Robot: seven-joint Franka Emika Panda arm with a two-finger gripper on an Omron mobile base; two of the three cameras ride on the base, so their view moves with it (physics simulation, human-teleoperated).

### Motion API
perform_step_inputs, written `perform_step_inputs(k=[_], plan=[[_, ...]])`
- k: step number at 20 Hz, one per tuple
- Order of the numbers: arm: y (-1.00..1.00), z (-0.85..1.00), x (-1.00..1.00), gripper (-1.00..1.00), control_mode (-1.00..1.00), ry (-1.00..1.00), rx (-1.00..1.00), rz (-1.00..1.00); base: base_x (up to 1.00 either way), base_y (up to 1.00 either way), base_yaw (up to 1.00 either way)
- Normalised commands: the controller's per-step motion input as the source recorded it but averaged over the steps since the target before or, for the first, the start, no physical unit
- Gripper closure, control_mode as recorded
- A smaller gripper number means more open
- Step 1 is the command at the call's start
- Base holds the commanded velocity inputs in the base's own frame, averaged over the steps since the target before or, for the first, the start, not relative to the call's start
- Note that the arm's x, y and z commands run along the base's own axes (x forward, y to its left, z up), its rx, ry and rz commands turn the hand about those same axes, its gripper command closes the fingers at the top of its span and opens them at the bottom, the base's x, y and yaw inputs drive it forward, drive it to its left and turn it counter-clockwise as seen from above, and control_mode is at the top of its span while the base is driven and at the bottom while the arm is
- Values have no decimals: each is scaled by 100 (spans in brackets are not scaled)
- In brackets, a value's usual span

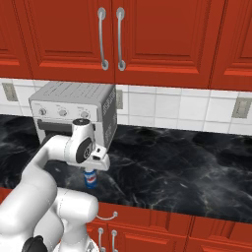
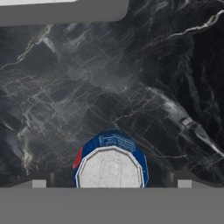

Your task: Four empty soda cans are scattered around the kitchen. Gather all the cans and cluster them next to the stove for recycling.

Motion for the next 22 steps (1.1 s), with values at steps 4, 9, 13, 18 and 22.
perform_step_inputs(k=[4,9,13,18,22], plan=[[0,-9,1,-100,-100,0,0,0,0,0,0],[0,-10,0,-100,-100,0,0,0,0,0,0],[0,-10,0,-100,-100,0,0,0,0,0,0],[0,-10,0,100,-100,0,0,0,0,0,0],[0,-9,0,100,-100,0,0,0,0,0,0]])
